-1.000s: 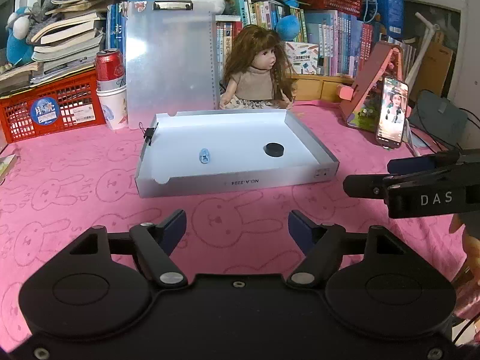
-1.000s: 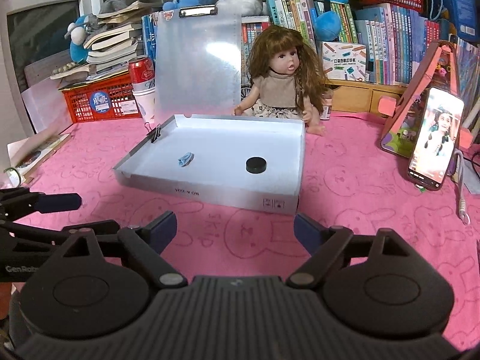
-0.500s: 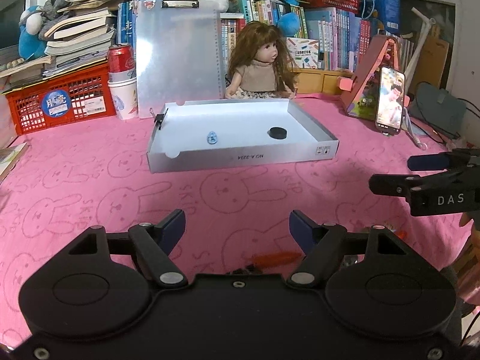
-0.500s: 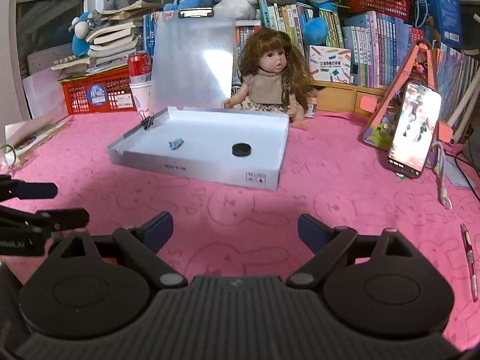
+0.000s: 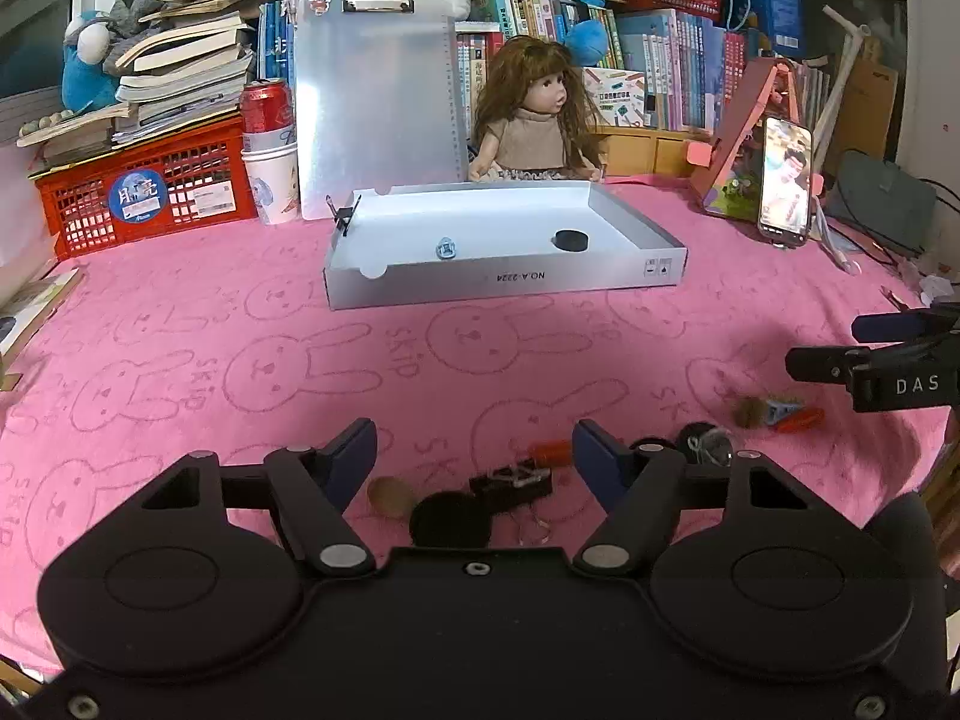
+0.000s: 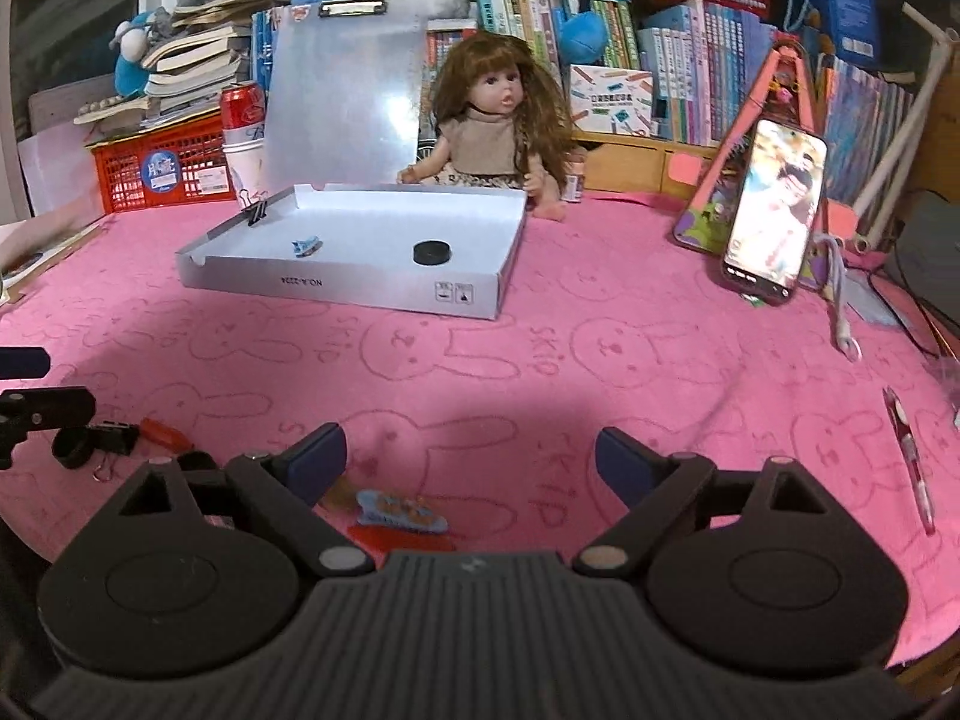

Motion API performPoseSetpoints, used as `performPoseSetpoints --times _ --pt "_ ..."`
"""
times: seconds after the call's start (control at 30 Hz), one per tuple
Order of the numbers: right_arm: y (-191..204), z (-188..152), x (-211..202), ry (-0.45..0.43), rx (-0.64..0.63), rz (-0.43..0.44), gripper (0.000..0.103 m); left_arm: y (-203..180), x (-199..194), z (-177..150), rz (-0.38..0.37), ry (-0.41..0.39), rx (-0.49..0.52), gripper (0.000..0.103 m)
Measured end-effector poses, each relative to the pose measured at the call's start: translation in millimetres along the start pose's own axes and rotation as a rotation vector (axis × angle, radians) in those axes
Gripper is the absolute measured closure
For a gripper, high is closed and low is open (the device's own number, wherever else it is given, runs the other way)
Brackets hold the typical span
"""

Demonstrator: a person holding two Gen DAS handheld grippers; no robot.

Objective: Organize rigid objects
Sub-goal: 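Withdraw both open tools from the tray back toward the remaining items, then grasp the black round lid with the left tool while the right tool grasps the red-handled stick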

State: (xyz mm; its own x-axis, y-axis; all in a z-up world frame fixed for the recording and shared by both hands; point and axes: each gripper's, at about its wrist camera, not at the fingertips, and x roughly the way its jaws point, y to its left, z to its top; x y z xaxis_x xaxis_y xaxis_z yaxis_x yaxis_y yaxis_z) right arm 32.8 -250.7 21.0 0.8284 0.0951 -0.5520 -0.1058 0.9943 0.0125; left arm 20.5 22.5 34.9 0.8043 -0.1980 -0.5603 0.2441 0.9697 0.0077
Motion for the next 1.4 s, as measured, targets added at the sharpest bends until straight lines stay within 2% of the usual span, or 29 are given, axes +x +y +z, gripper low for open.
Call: performPoseSetpoints --times 0.2,0.3,0.53,0.77,1.2,1.4 --pt "1 -10 -4 -0.002 -0.011 -0.011 0.010 1 -7 -15 0.007 0.008 0.004 0.040" --pt "5 -16 -5 -0.003 -0.034 -0.010 0.012 2 -7 -20 0.009 0.014 -0.004 0.047" --pt "15 -24 -4 0.005 -0.050 0.010 0.025 6 -7 -27 0.010 0.027 -0.020 0.062" --pt "22 -27 -4 0.007 -0.072 0.014 0.035 6 -9 -33 0.032 0.027 -0.021 0.064" --pt "20 -33 -1 0.010 -0.008 0.023 0.036 4 1 -39 0.053 0.037 -0.028 0.064" --pt "24 -36 -1 -0.004 -0.003 -0.003 0.041 2 8 -38 0.061 0.037 -0.034 0.064"
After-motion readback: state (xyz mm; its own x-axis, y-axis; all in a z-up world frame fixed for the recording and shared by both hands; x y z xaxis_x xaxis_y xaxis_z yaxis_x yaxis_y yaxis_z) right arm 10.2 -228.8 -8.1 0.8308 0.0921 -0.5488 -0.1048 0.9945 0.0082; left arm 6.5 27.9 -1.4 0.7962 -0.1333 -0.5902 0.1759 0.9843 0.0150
